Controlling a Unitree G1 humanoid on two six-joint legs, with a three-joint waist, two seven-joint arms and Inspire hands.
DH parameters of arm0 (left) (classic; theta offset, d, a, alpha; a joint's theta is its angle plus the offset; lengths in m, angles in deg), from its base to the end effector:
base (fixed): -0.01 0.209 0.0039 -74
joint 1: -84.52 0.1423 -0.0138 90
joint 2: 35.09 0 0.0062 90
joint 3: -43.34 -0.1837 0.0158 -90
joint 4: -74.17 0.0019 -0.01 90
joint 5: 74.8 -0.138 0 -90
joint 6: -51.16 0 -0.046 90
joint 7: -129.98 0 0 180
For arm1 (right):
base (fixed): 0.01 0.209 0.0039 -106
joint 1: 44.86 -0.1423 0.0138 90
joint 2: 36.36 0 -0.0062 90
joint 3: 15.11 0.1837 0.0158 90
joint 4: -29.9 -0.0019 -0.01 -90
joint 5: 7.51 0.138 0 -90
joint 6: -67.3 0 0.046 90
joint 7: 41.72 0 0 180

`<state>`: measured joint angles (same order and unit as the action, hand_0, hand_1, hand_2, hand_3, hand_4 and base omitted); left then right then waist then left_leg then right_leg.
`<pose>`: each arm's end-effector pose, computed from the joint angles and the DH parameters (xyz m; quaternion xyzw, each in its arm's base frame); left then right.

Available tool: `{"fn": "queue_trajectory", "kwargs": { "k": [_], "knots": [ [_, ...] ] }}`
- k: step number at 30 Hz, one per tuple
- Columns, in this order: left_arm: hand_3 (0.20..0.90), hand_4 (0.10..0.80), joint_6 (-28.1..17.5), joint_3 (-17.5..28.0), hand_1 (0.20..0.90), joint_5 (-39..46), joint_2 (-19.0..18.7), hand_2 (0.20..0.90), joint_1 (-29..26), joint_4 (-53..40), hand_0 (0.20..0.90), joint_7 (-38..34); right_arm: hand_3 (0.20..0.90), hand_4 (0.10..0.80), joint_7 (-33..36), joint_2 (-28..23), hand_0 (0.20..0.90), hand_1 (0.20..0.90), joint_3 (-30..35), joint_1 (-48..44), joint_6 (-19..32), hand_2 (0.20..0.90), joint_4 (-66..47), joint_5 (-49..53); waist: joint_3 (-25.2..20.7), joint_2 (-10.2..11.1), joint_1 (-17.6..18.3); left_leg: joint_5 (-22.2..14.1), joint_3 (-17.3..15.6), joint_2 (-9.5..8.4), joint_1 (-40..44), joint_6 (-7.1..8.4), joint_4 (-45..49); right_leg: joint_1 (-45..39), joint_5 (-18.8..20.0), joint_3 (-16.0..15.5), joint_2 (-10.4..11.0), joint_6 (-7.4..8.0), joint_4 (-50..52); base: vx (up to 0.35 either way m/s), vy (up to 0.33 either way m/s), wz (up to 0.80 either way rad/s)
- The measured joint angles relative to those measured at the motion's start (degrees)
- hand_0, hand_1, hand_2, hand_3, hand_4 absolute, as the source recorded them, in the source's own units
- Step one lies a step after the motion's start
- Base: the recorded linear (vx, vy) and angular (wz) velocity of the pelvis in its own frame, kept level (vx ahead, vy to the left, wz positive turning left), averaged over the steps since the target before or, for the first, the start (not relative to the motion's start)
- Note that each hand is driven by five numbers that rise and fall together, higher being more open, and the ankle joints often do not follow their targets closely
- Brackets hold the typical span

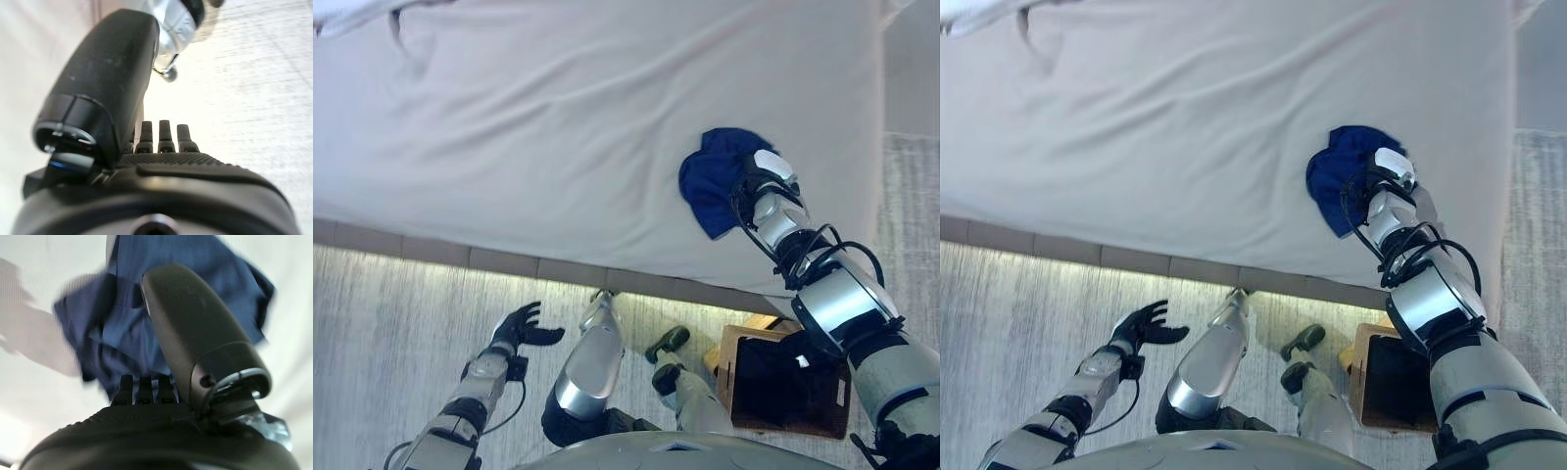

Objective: Pick up the clothes from the bed and place them into the basket

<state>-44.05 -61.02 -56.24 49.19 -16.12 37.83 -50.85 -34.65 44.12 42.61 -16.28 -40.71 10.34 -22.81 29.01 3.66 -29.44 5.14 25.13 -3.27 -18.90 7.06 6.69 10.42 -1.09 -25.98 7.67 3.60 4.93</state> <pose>0.1834 0.2381 -0.0576 0.0917 0.3331 0.0366 0.9377 0.3564 -0.2149 0.1289 -0.5446 0.1956 -0.0942 0.8101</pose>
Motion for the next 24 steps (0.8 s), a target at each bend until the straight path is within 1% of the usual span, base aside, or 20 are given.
{"fn": "queue_trajectory", "kwargs": {
  "k": [1, 4, 5, 6, 7, 8, 11, 13, 14, 15, 17, 19, 21, 22, 23, 24],
  "knots": [
    [0.9, 0.8, -0.09, -0.01, 0.9, 0.31, 0.01, 0.9, -0.19, -0.81, 0.9, -0.1, 0.9, 0.8, -1.02, -0.06, 0.9, 0.9, 0.01, -1.72, -1.5, 0.9, 1.15, -0.05, 0.03, -0.01, -0.04, 0.21, 0.41, -0.27, -1.08, 0.14, -0.01, 0.71, 0.43, -0.36, 0.14, 0.66, -0.4, -0.016, 0.022, 0.23],
    [0.9, 0.8, -0.02, -0.18, 0.9, 1.69, 0.01, 0.9, -0.2, -1.12, 0.9, -1.29, 0.9, 0.8, -4.19, -0.8, 0.9, 0.9, -0.49, -4.98, -3.53, 0.9, 2.08, -0.56, 0.01, 0.03, 0.1, 0.58, 0.58, -0.72, -2.75, 0.11, 0.03, 1.92, 0.69, -0.4, 0.02, 1.04, -1.27, -0.001, 0.017, 0.08],
    [0.9, 0.8, 0.0, 0.02, 0.9, 1.78, 0.14, 0.9, -0.24, -1.09, 0.9, -1.61, 0.9, 0.8, -4.83, -0.95, 0.9, 0.9, -0.84, -5.87, -3.54, 0.9, 2.72, -0.62, 0.02, 0.08, 0.24, 0.72, 0.63, -0.67, -3.11, 0.67, -0.15, 2.3, 0.98, -0.59, 0.1, 1.39, -1.33, 0.072, -0.053, 0.04],
    [0.9, 0.8, 0.04, 0.06, 0.9, 1.79, 0.19, 0.9, -0.25, -1.06, 0.9, -1.83, 0.76, 0.66, -5.11, -1.03, 0.78, 0.78, -1.41, -6.21, -3.56, 0.78, 2.8, -0.63, 0.02, 0.08, 0.37, 0.56, 0.67, -0.68, -3.37, 1.05, -0.04, 2.4, 1.24, -0.45, 0.49, 1.71, -1.41, -0.005, -0.006, 0.04],
    [0.9, 0.8, 0.04, -0.05, 0.9, 1.83, 0.26, 0.9, -0.18, -0.92, 0.9, -2.24, 0.477, 0.377, -5.19, -1.08, 0.538, 0.538, -2.31, -6.55, -3.54, 0.538, 2.78, -0.57, 0.02, 0.14, 0.61, 0.63, 0.65, -0.67, -3.66, 0.95, -0.07, 2.46, 1.35, -0.57, 0.17, 1.72, -1.85, 0.0, 0.0, 0.0],
    [0.9, 0.8, 0.21, 0.07, 0.9, 2.1, 0.25, 0.9, 0.0, -0.93, 0.9, -2.43, 0.2, 0.1, -4.1, -1.02, 0.3, 0.3, -2.58, -6.76, -3.27, 0.3, 2.49, 0.82, 0.07, 0.31, 0.94, 0.45, 0.61, -0.69, -3.85, 1.04, 0.02, 2.45, 1.61, -0.88, 0.36, 1.75, -2.3, -0.091, 0.057, 0.0],
    [0.9, 0.8, 0.38, -0.11, 0.9, 2.48, 0.25, 0.9, 0.0, -1.11, 0.9, -2.53, 0.2, 0.1, 2.62, -1.4, 0.3, 0.3, -2.17, -7.02, -0.76, 0.3, 1.19, 6.54, 0.01, 0.64, 1.63, 0.54, -0.24, -0.36, -4.91, 0.91, 0.01, 3.44, 2.5, 0.45, -0.41, 1.73, -3.49, -0.032, 0.006, -0.17],
    [0.9, 0.8, 0.08, 0.0, 0.9, 2.54, 0.19, 0.9, 0.3, -1.02, 0.9, -2.95, 0.2, 0.1, 8.81, -1.65, 0.3, 0.3, -0.22, -6.1, 1.43, 0.3, -5.22, 10.15, 0.37, 1.45, 2.41, 0.69, -2.04, 0.18, -5.59, 0.71, 0.01, 4.67, 3.79, 2.15, -0.76, 1.43, -4.24, -0.036, 0.002, -0.43],
    [0.9, 0.8, 0.06, 0.07, 0.9, 2.51, 0.19, 0.9, 0.61, -0.98, 0.9, -3.39, 0.2, 0.1, 11.8, -1.76, 0.3, 0.3, 0.77, -4.92, 3.04, 0.3, -10.42, 11.42, 0.58, 1.88, 3.48, 0.74, -2.67, 0.31, -5.67, 0.64, 0.01, 4.95, 4.49, 2.94, -0.91, 1.41, -4.66, -0.025, 0.006, -0.54],
    [0.9, 0.8, 0.06, 0.17, 0.9, 2.51, 0.17, 0.9, 0.94, -0.9, 0.9, -3.83, 0.2, 0.1, 15.66, -1.96, 0.3, 0.3, 2.35, -2.14, 5.36, 0.3, -19.76, 10.5, 1.01, 2.76, 4.38, 0.77, -4.28, 0.64, -5.39, 0.59, 0.04, 5.06, 5.52, 4.47, -1.1, 0.81, -5.36, -0.012, 0.001, -0.59],
    [0.9, 0.8, 0.07, 0.12, 0.9, 2.53, 0.25, 0.9, 0.75, -0.58, 0.9, -4.18, 0.2, 0.1, 19.2, -2.05, 0.3, 0.3, 2.26, -0.82, 8.02, 0.3, -29.32, 6.37, 1.57, 3.91, 5.33, 0.76, -7.12, 1.3, -3.94, 0.57, 0.05, 4.44, 7.27, 7.08, -1.49, 0.66, -6.36, 0.005, -0.014, -0.68],
    [0.9, 0.8, 0.02, 0.15, 0.9, 2.35, 0.43, 0.9, 0.31, 0.19, 0.9, -4.52, 0.2, 0.1, 22.25, -2.5, 0.3, 0.3, 2.26, -0.77, 8.55, 0.3, -34.81, 2.74, 1.86, 4.38, 7.21, 0.53, -8.74, 1.51, -0.6, 0.28, -0.1, 0.96, 8.07, 8.28, -1.7, 0.94, -8.05, 0.035, -0.018, -0.37],
    [0.9, 0.8, -0.04, 0.09, 0.9, 2.22, 0.43, 0.9, 0.17, 0.7, 0.9, -4.6, 0.2, 0.1, 24.44, -4.31, 0.3, 0.3, 2.53, -0.69, 8.43, 0.3, -38.68, 0.79, 1.81, 4.49, 8.59, -0.3, -9.6, 1.73, 2.55, -0.66, -0.45, -1.96, 8.19, 8.87, -1.88, 0.8, -8.68, 0.057, -0.027, -0.26],
    [0.9, 0.8, 0.04, 0.11, 0.9, 1.8, 0.36, 0.9, -0.12, 0.07, 0.9, -4.7, 0.2, 0.1, 25.78, -8.22, 0.3, 0.3, 3.95, 0.04, 8.03, 0.3, -45.09, -1.02, 1.7, 4.74, 9.2, -1.79, -11.39, 2.27, 4.8, -2.01, -0.66, -3.48, 8.16, 10.37, -2.2, 0.81, -8.83, 0.08, -0.042, -0.38],
    [0.9, 0.8, 0.02, 0.13, 0.9, 1.48, 0.36, 0.9, -0.27, -0.14, 0.9, -4.91, 0.2, 0.1, 26.72, -10.61, 0.3, 0.3, 5.93, 0.6, 8.12, 0.3, -49.45, -2.33, 1.67, 4.79, 10.09, -2.01, -12.05, 2.21, 5.51, -2.23, -0.76, -3.96, 8.16, 10.95, -2.21, 0.81, -8.78, 0.075, -0.022, -0.4],
    [0.9, 0.8, 0.04, 0.17, 0.9, 1.41, 0.35, 0.9, -0.39, -0.17, 0.9, -4.98, 0.2, 0.1, 27.53, -11.7, 0.3, 0.3, 7.29, 0.65, 8.24, 0.3, -51.42, -3.17, 1.61, 4.89, 10.76, -2.07, -12.56, 2.23, 6.01, -2.37, -0.89, -4.03, 8.16, 11.37, -2.18, 0.81, -8.7, 0.062, -0.041, -0.39]
  ]
}}
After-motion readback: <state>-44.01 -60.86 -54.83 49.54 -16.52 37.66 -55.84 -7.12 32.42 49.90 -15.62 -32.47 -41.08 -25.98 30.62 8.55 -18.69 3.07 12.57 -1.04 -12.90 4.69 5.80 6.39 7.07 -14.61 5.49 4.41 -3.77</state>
